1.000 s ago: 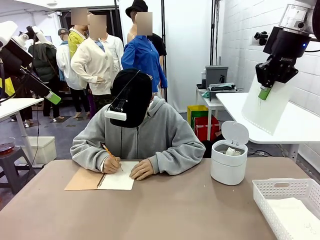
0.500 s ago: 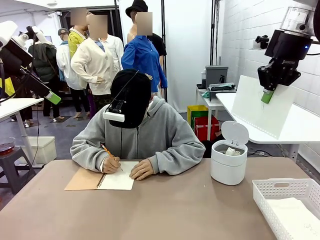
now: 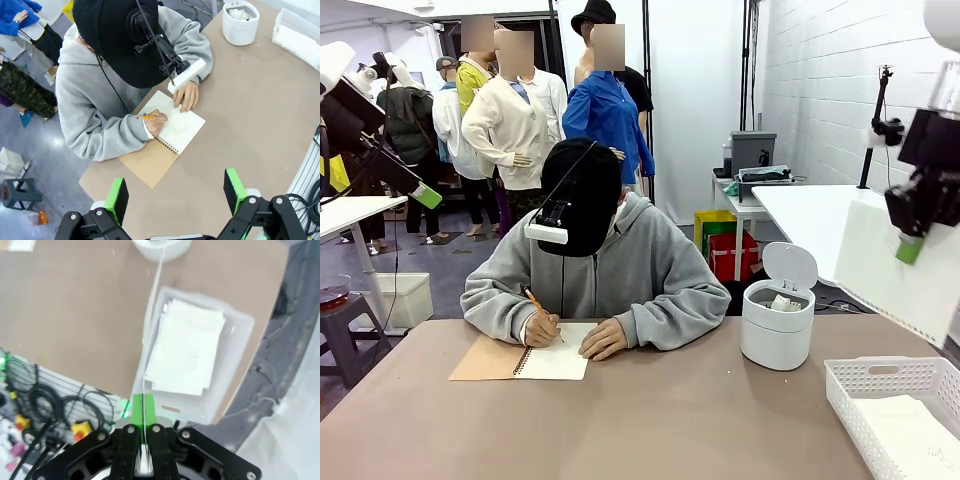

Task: Sort the paper based on its condition.
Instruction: If a person hands you a paper, place it in the Organizing basket , and if it's crumpled, put it in the Trash can.

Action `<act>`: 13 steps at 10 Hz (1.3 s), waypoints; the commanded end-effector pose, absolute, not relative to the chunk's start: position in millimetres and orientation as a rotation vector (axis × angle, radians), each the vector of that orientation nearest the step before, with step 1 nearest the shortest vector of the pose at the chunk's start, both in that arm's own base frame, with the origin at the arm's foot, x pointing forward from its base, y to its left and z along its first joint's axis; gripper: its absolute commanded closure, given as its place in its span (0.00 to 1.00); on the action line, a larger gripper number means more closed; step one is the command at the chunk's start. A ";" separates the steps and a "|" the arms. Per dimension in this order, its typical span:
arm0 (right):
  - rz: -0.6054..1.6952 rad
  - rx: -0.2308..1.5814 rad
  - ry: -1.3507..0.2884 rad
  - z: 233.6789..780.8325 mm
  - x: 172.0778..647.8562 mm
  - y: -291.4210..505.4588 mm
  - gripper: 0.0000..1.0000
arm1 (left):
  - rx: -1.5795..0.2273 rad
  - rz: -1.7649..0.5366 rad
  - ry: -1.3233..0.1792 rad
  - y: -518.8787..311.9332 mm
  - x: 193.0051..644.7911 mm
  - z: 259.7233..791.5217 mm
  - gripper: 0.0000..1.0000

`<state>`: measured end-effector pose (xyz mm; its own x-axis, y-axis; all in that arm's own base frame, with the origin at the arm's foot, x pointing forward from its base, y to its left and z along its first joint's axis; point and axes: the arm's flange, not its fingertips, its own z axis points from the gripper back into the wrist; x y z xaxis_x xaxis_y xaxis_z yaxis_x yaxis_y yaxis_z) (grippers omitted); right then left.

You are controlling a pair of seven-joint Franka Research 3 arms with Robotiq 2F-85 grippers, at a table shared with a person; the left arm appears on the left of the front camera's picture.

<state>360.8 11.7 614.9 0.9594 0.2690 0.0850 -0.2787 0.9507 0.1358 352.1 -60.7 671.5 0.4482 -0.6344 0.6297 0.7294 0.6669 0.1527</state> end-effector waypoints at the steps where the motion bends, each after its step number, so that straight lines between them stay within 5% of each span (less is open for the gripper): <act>1: 0.235 0.139 -0.042 579.5 357.4 -2.8 1.00 | -0.147 -0.844 -0.723 -60.4 352.7 671.0 0.00; 7: 0.124 0.196 -0.052 470.9 370.2 -15.3 1.00 | -0.147 -0.844 -0.723 -60.4 352.7 671.0 0.00; 13: 0.124 0.204 -0.026 461.9 369.5 -18.9 1.00 | -0.147 -0.844 -0.723 -60.4 352.7 671.0 0.00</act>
<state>363.4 -18.2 461.7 0.9931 0.1081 0.0453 -0.1155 0.9685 0.2207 352.1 -60.7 671.5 0.4481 -0.6344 0.6298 0.7294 0.6668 0.1528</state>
